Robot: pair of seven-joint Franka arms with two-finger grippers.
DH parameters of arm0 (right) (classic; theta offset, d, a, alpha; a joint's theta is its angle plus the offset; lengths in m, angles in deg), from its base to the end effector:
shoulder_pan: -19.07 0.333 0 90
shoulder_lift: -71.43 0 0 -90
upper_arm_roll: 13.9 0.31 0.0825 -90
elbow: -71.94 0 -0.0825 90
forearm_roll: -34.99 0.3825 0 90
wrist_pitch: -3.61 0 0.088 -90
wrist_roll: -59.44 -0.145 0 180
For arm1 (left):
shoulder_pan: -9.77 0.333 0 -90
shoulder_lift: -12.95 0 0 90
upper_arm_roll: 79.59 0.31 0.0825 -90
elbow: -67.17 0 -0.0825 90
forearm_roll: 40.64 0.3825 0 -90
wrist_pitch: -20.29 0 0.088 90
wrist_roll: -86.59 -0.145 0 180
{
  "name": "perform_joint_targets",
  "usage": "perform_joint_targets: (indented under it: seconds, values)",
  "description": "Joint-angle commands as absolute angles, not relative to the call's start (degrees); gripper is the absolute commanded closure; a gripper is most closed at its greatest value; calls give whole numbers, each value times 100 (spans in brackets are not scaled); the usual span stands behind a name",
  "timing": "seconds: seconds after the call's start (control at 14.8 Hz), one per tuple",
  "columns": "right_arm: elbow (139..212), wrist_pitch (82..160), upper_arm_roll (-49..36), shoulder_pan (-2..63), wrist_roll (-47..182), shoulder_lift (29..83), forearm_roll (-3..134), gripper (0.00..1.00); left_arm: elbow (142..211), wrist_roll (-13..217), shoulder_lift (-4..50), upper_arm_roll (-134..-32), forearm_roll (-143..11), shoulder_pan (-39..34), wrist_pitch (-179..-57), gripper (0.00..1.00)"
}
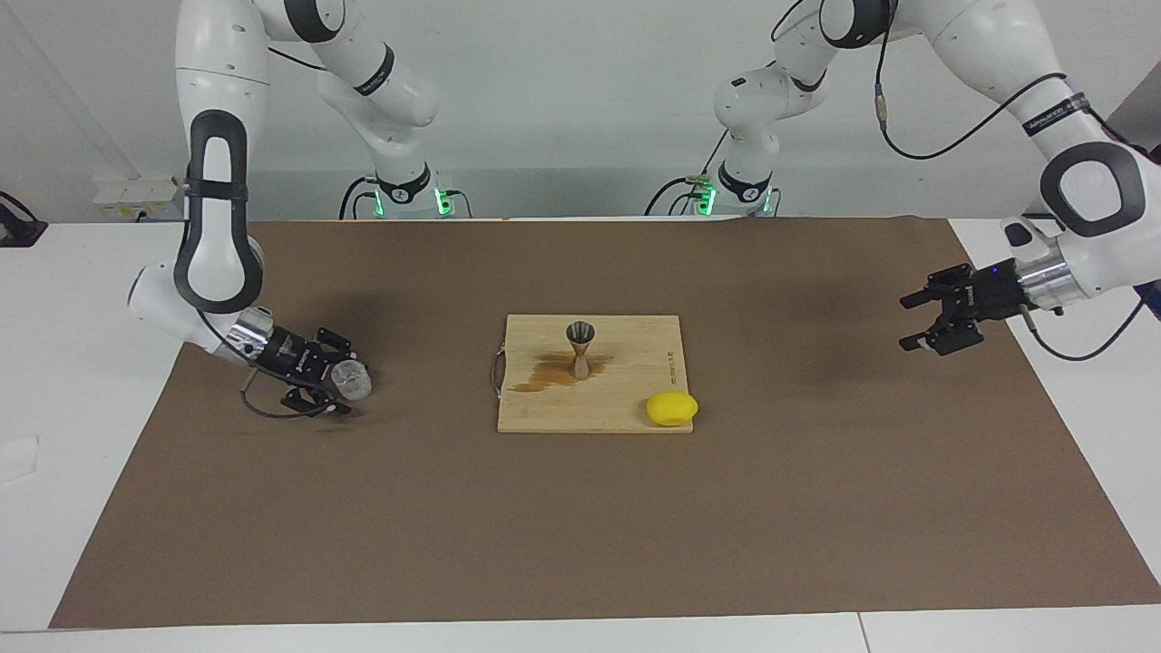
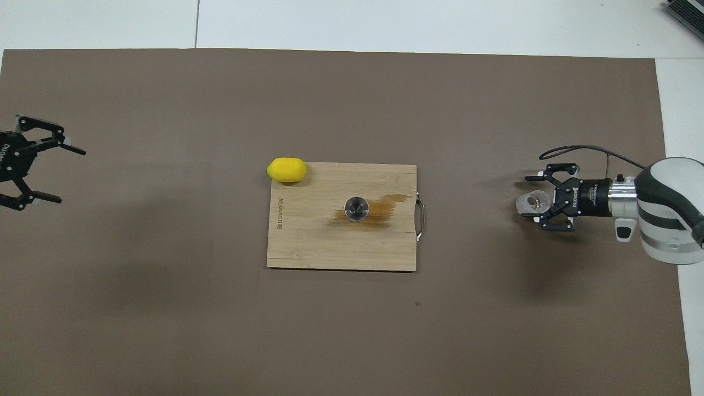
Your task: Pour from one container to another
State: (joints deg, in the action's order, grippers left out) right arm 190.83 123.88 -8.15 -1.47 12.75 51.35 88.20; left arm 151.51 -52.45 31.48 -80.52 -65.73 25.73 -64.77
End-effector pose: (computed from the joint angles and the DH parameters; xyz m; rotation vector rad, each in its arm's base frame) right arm 0.5573 -0.0796 0.2204 -1.6051 1.8334 0.6398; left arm 0.6062 0.0972 0.4453 1.3043 -2.3638 0.5035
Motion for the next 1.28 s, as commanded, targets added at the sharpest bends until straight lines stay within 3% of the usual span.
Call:
perform_joint_targets:
  seconds: [0.0,0.4,0.67,1.21]
  values:
    - [19235,12428,-801,-159,1391,5297,9071,39,14988,-5219,2957,-8003,-6296,2375,-6399,0]
    - [19235,12446,-809,-106,1233,5508,9098,94,14707,-4045,2465,-8021,-5376,1594,-6434,0]
    - [19235,12463,-818,87,1189,5727,9089,95,14715,-2271,2077,-8038,-4995,1162,-6496,0]
    - [18919,12560,-836,1352,-22,6000,8361,96,14926,3018,1840,-8073,-4232,433,-6460,0]
